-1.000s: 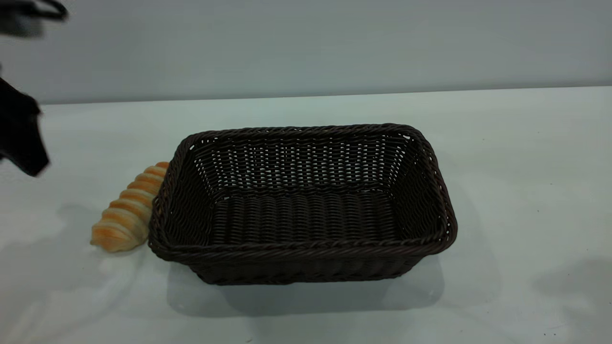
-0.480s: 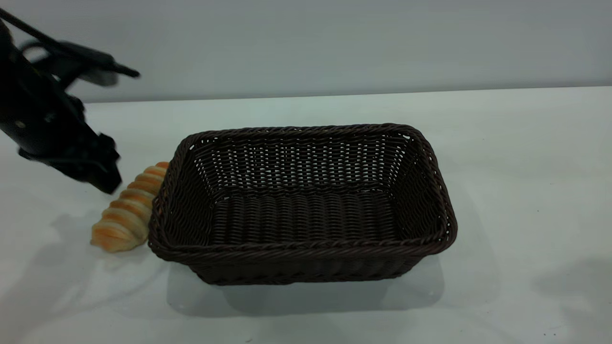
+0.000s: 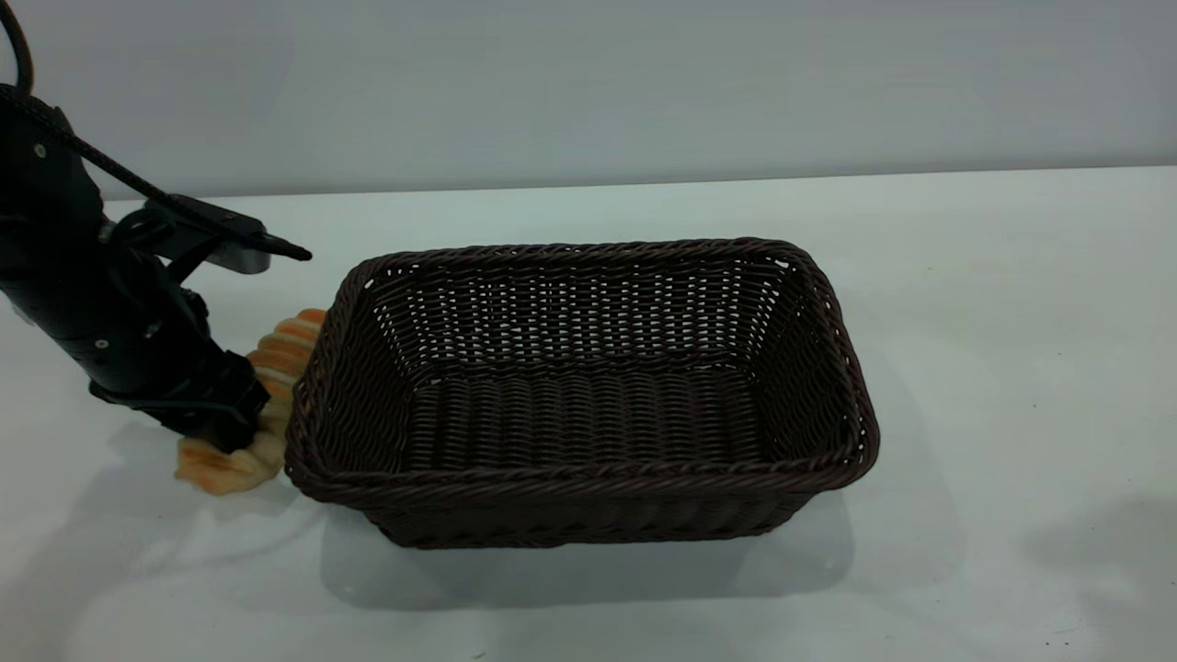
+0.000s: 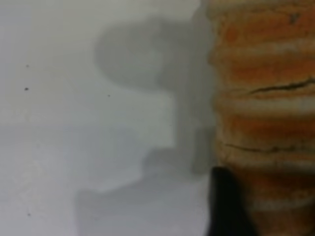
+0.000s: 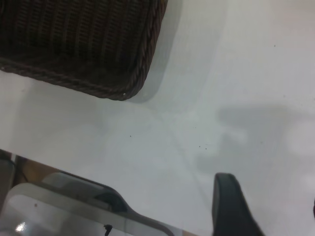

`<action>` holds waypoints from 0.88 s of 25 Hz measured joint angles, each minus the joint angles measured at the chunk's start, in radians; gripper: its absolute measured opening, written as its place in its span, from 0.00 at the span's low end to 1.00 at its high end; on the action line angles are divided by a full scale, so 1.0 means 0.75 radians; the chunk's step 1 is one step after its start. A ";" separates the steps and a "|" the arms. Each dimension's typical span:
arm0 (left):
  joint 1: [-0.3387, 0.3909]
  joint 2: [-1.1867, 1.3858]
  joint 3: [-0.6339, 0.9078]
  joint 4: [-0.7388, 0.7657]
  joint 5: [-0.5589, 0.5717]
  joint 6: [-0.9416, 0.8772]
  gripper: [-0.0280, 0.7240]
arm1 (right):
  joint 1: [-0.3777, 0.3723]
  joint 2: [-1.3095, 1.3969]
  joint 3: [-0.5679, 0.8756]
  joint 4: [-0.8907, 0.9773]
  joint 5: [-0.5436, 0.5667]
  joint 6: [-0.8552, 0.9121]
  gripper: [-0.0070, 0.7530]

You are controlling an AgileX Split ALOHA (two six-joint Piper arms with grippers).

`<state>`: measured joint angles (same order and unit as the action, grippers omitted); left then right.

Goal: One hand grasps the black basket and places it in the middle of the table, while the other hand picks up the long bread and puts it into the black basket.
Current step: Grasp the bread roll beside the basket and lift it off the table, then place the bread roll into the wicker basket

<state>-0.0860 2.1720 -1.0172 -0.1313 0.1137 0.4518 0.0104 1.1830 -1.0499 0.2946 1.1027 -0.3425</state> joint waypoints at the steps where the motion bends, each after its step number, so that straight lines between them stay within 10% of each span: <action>1: -0.003 -0.006 0.000 -0.003 0.004 -0.002 0.44 | 0.000 0.000 0.000 0.000 0.000 0.000 0.56; 5: -0.006 -0.057 0.001 0.000 0.047 -0.003 0.14 | 0.000 0.000 0.000 0.000 0.000 0.000 0.56; 22: -0.065 -0.559 0.004 -0.020 0.247 -0.088 0.12 | 0.000 0.000 0.000 0.000 0.001 0.000 0.56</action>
<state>-0.1349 1.7524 -1.0144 -0.1465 0.2991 0.3859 0.0104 1.1830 -1.0499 0.2946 1.1035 -0.3425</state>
